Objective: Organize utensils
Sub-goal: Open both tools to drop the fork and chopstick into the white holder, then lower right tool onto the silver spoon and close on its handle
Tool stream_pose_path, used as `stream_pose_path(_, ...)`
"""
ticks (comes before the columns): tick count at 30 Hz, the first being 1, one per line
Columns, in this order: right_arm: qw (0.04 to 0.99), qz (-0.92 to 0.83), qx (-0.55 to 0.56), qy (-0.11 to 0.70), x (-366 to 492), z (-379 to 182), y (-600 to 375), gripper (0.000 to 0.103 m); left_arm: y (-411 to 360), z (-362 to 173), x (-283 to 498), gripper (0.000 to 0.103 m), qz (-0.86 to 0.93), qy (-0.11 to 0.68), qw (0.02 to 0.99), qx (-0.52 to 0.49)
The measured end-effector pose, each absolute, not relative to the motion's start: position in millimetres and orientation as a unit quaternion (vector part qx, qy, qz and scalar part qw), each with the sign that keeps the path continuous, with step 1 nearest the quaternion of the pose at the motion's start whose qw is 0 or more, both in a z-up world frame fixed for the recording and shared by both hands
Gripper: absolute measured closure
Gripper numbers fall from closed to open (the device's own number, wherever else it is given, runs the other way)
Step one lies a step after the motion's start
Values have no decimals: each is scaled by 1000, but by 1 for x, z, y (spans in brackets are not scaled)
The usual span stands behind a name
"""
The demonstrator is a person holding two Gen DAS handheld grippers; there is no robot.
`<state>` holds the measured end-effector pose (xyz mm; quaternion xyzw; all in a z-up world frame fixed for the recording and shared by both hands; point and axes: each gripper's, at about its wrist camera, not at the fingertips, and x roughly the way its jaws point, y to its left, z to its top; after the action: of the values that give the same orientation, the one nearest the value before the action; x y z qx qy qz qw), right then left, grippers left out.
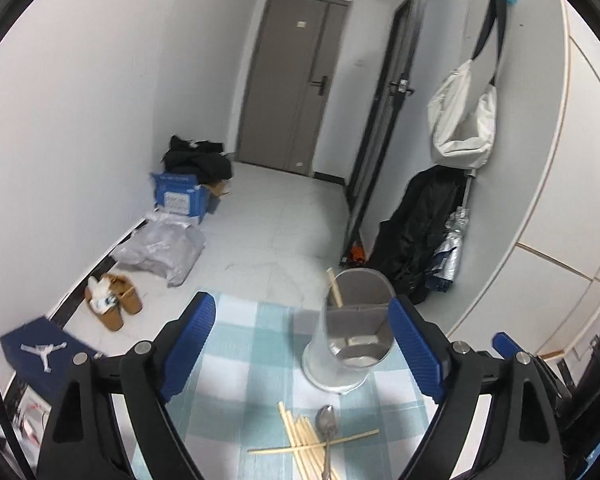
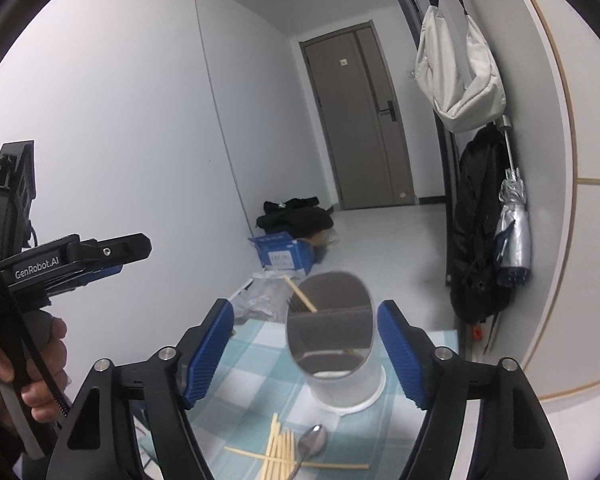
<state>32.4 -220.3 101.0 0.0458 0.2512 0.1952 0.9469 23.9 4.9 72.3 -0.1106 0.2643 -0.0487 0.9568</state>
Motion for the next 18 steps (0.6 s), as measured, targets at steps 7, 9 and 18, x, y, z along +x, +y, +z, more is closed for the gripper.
stream_pose_path(7, 939, 192, 27, 284, 19, 72, -217, 16, 5, 37, 16, 6, -27, 284, 952, -108)
stream_pose_path(9, 936, 189, 25, 296, 16, 60, -218, 16, 9, 28, 14, 3, -4, 286, 952, -112)
stream_pose_path(18, 919, 164, 20, 359, 18, 14, -222, 12, 16, -17, 20, 2, 1, 327, 940, -99)
